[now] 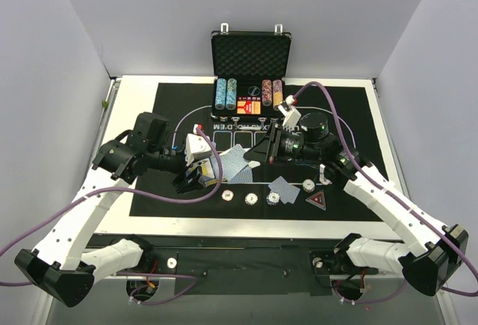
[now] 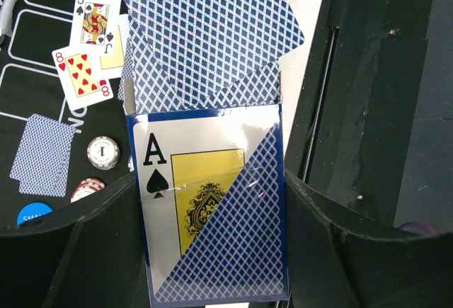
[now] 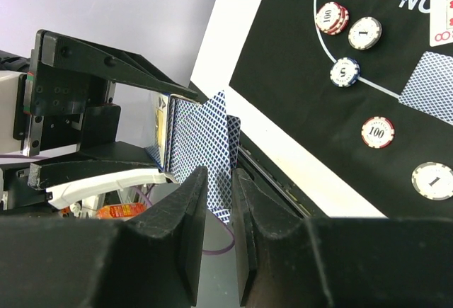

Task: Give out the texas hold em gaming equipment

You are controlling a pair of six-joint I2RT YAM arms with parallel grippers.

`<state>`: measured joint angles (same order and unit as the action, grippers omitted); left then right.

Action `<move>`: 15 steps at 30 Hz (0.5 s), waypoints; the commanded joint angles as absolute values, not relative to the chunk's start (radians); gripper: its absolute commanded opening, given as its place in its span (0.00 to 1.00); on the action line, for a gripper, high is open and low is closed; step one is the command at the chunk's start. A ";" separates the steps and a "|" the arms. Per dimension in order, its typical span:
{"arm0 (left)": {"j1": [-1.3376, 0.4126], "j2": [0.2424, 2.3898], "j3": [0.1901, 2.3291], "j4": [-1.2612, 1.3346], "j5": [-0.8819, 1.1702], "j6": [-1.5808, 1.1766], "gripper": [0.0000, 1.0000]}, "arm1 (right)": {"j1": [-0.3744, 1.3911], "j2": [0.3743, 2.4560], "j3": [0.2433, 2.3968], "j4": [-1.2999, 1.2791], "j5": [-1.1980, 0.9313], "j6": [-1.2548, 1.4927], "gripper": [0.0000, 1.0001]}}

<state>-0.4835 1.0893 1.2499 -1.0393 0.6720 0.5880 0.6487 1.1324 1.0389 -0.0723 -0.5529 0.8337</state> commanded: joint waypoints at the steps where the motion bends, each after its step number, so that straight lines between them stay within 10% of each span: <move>1: -0.488 1.068 1.284 -0.991 0.719 0.591 0.04 | 0.649 1.106 1.085 -0.083 -0.537 0.805 0.17; 15: -0.488 1.058 1.278 -0.992 0.719 0.589 0.04 | 0.652 1.098 1.104 -0.090 -0.528 0.810 0.00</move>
